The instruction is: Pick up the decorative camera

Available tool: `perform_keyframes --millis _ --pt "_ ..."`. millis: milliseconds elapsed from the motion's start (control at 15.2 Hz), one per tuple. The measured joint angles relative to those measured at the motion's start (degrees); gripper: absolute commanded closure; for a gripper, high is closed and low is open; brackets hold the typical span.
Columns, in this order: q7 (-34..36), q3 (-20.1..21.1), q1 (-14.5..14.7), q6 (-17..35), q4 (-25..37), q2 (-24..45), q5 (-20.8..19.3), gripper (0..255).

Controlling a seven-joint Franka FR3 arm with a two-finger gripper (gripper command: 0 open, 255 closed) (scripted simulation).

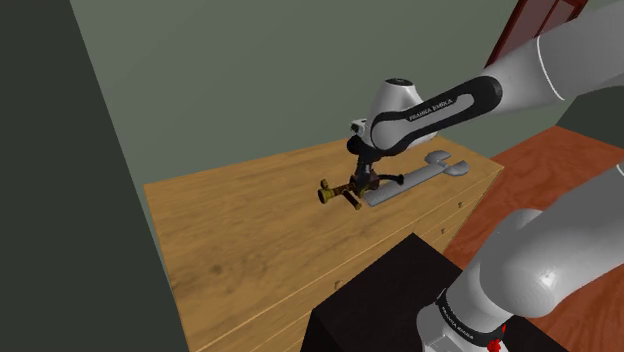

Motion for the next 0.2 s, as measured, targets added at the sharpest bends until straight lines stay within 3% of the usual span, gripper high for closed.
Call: perform_keyframes --millis 198 --pt "0.1 0.3 -0.1 -2.4 0.7 -1.8 -0.1 255"
